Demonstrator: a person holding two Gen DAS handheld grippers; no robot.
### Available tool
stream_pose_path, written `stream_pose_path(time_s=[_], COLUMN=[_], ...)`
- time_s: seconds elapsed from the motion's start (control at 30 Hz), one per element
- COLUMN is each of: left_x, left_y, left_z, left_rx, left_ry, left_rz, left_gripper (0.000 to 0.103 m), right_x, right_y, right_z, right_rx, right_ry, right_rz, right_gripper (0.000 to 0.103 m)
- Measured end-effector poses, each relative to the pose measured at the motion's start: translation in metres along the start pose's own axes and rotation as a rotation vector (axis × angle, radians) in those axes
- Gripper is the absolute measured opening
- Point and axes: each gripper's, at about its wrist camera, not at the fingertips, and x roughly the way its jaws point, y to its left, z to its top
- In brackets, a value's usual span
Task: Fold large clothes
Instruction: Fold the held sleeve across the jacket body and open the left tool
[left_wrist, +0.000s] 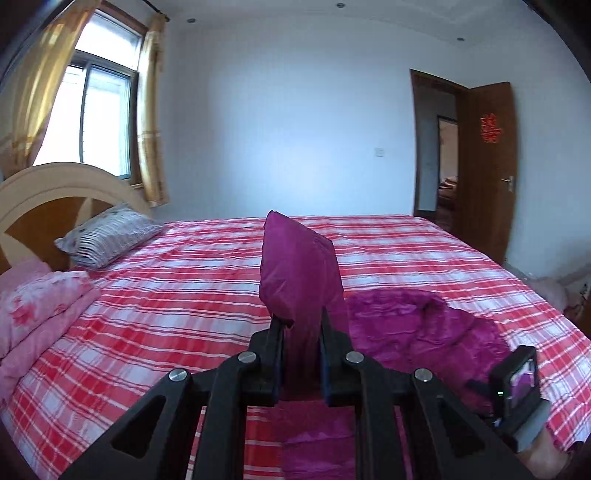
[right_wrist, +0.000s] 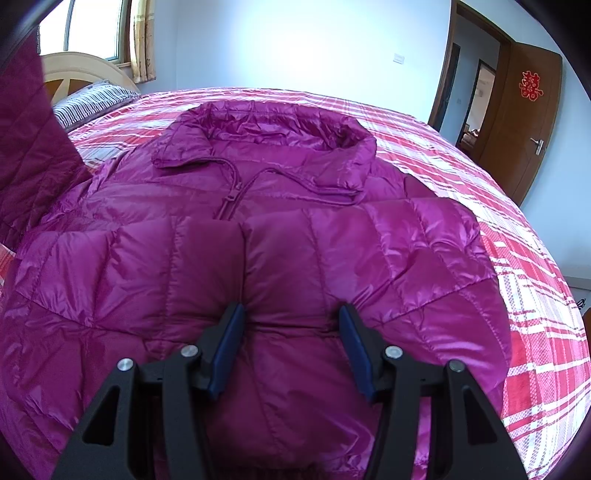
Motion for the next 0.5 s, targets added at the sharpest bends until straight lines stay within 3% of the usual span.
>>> stream_pose_path(time_s=[0.3,0.5], left_x=[0.036,0.062], left_y=[-0.075,-0.112], left_z=[-0.045,-0.088], left_rx=[0.075,0.157], left_ry=[0.108,0.168], left_rz=[-0.118,-0.117], left_gripper=[0.015,0.015], right_x=[-0.001,-0.001], right_y=[-0.001,-0.002], right_z=[0.000,0.001], right_rx=[0.008,0.020], right_ry=[-0.001,-0.001], right_rz=[0.005,0.013], right_gripper=[0.058,0.058])
